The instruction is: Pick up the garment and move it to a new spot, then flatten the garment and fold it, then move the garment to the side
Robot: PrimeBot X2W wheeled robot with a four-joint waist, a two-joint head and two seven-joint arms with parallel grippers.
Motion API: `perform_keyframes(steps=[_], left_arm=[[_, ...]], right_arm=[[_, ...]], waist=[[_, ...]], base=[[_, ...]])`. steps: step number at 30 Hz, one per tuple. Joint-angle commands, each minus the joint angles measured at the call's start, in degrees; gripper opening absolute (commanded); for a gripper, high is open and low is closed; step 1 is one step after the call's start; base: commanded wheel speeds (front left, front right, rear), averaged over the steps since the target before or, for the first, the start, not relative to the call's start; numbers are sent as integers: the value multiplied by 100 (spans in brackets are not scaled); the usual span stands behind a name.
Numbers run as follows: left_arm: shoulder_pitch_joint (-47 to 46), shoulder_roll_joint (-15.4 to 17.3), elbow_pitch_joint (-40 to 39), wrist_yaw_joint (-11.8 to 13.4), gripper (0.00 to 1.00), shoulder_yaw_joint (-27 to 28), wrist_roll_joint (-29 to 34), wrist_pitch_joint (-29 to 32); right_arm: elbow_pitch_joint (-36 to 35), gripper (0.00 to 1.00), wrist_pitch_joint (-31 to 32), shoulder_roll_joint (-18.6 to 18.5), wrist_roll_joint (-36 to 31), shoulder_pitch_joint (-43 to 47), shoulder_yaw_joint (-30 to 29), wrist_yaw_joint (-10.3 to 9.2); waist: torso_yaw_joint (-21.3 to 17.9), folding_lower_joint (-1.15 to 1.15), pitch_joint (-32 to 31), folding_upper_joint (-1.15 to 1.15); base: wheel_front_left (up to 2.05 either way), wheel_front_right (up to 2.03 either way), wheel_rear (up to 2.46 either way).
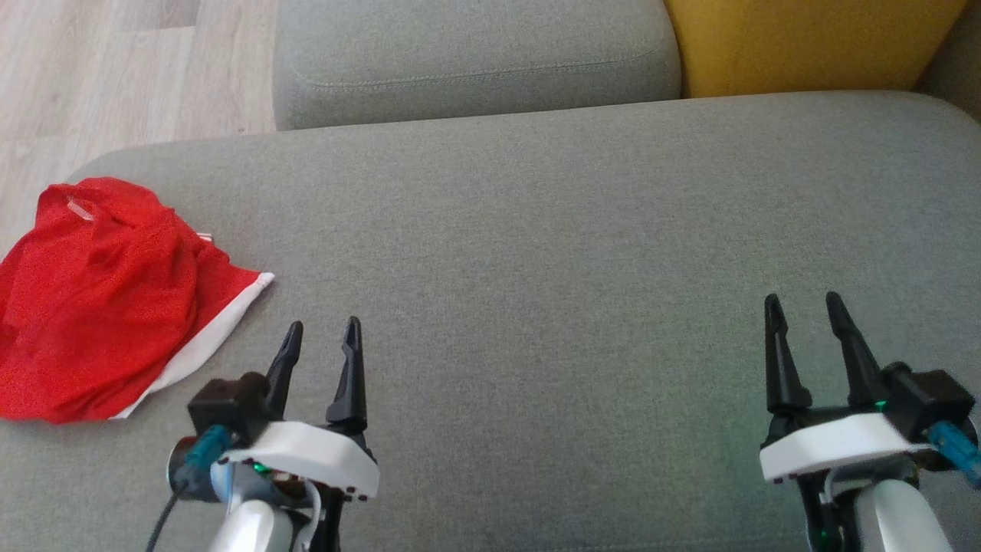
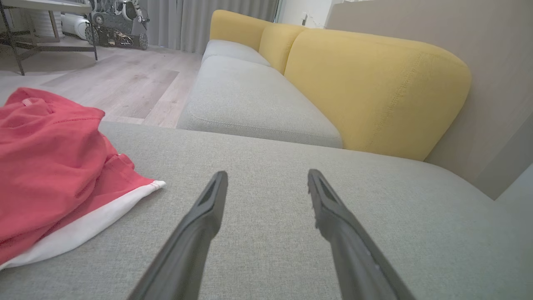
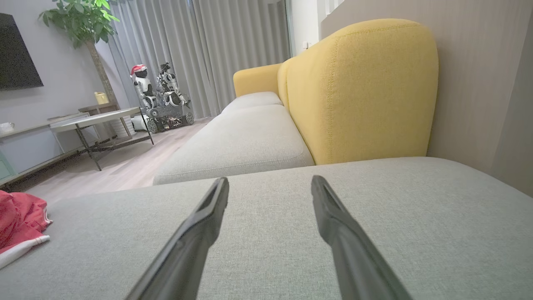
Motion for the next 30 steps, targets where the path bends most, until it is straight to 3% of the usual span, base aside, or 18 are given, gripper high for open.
perform_keyframes(steps=[1,6,13,20,24,30], left_arm=[[-339,98,-169,81,100,47,225,-91],[-334,65,-216,231,100,29,325,-175],[-428,280,-86,345,100,-409,1183,-309],[-421,215,-98,561,100,-526,1347,-426],[-340,69,-88,463,100,-293,1236,-493],[-166,-146,86,101,100,146,1156,-592]], right_arm=[[-213,100,-103,-30,-256,-76,132,-3],[-186,100,-188,-32,-741,-72,209,-3],[-207,100,-323,-34,-1434,-104,187,-4],[-231,100,-441,-37,-1575,-83,192,-4],[-154,100,-509,-38,-1297,-69,200,-4],[12,100,-608,-40,-905,-46,282,-4]], waist=[[1,0,-3,0],[-7,0,-17,0],[-19,0,-48,0],[-25,0,-52,0],[-9,0,-58,0],[6,0,-94,0]], base=[[0,0,0],[0,0,0],[0,0,0],[0,0,0],[0,0,0],[0,0,0]])
